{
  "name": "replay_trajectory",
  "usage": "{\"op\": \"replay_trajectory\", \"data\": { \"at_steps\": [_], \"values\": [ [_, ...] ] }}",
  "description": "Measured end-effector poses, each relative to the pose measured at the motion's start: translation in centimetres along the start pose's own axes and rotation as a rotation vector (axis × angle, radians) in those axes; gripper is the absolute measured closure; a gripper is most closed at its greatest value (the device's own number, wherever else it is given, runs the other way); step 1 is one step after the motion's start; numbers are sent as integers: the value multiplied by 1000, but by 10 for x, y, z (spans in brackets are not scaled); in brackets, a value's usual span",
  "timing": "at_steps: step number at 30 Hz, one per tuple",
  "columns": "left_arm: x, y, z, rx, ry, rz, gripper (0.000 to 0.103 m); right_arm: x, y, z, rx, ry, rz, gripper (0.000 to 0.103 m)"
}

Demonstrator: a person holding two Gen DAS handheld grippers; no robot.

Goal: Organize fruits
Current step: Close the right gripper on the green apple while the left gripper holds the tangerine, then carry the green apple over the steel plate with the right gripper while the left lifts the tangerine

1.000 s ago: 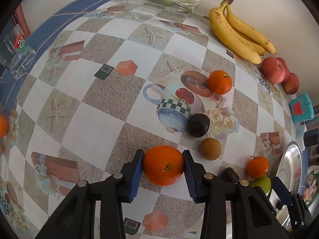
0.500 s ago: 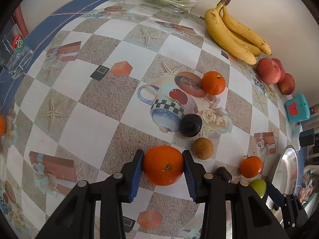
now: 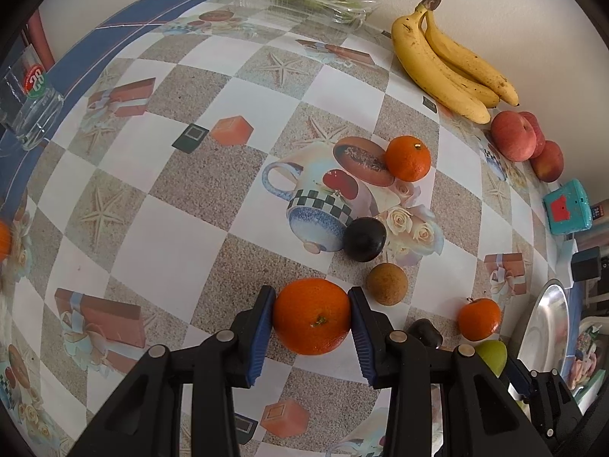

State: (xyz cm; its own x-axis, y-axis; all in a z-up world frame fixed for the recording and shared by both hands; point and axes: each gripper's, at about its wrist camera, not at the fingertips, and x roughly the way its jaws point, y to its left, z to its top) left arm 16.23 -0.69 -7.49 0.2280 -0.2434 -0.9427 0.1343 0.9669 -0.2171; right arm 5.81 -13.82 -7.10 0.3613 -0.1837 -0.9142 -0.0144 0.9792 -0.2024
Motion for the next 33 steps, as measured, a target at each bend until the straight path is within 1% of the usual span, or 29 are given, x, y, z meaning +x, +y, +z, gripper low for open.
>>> {"op": "replay_trajectory", "data": {
  "at_steps": [3,10,14,18,21,25,29,33],
  "values": [
    [0,0,0,2,-1,0,62,0,-1,0,30,-6,22,50],
    [-10,0,2,-2,-17,-12,62,-8,-13,2,149,-51,155,50],
    [-20,-1,4,-2,-39,-23,62,-23,-27,4,256,-115,258,50],
    [-32,-4,6,2,-64,-35,62,-41,-39,7,330,-181,314,50],
    [-38,-8,7,5,-73,-42,62,-51,-47,10,365,-206,311,50],
    [-42,-13,7,16,-80,-42,62,-60,-58,7,405,-198,266,50],
    [-42,-23,5,35,-79,-40,62,-60,-73,1,445,-203,252,50],
    [-40,-41,-1,76,-71,-48,62,-56,-92,-10,502,-174,190,50]
  ]
}}
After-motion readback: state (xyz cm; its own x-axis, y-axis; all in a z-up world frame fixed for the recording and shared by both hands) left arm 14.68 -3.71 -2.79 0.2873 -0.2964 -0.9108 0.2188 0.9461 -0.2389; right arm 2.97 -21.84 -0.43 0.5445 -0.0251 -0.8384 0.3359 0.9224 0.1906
